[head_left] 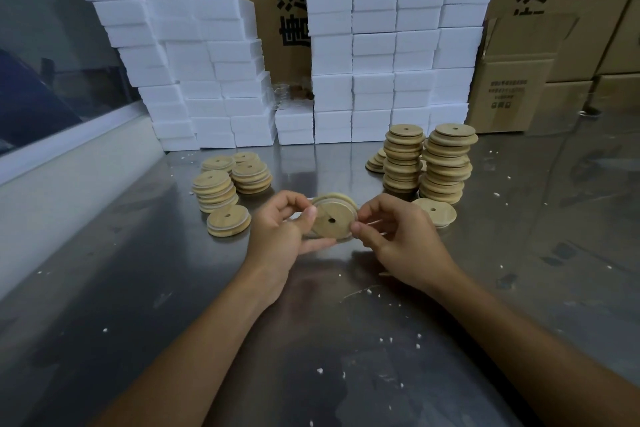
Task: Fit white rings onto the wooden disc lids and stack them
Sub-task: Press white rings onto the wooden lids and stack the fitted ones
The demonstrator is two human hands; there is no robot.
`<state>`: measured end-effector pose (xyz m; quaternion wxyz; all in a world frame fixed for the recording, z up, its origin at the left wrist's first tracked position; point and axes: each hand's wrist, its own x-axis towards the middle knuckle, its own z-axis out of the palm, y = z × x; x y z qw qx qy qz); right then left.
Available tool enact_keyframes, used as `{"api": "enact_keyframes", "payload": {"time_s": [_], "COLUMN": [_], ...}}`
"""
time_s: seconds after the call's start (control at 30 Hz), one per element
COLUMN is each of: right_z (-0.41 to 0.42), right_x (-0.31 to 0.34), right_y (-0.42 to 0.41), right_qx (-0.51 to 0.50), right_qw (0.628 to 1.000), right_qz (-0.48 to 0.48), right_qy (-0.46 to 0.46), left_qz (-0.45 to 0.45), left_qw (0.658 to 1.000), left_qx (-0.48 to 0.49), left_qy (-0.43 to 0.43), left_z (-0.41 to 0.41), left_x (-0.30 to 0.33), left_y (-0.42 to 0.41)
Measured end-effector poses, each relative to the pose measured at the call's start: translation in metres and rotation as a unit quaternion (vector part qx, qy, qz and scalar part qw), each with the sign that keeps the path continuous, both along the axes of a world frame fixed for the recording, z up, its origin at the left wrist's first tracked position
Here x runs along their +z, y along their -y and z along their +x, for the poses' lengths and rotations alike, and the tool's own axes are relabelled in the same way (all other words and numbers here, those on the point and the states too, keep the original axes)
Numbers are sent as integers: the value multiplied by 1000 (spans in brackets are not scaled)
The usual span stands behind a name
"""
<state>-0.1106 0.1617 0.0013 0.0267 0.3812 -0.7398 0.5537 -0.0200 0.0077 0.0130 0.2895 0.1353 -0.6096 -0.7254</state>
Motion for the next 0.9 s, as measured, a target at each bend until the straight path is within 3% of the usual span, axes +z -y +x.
{"api": "enact_keyframes", "payload": {"time_s": [0.17,0.33,0.53,0.6,0.83,0.9], "right_z": [4,6,8,7,10,10], "right_x": [0,1,1,1,-2,-1], "right_y": [5,5,3,3,7,8], "right_qx": [23,0,-11,-9,37,38], "right_qw": [997,997,994,995,998,995], "right_qz": [-74,-77,-40,-41,-54,-76], "right_qy": [30,-27,-99,-91,19,45], "left_qz": [105,-71,-263,-244,-16,-10], "left_qw": [992,996,964,969,999,998], "left_qx": [-65,-14,16,22,30,26], "left_qy": [-3,45,35,33,42,53], "left_z": [1,2,0,1,2,3], "left_x": [4,0,-1,1,8,9], "left_y": [0,0,-5,-4,0,1]}}
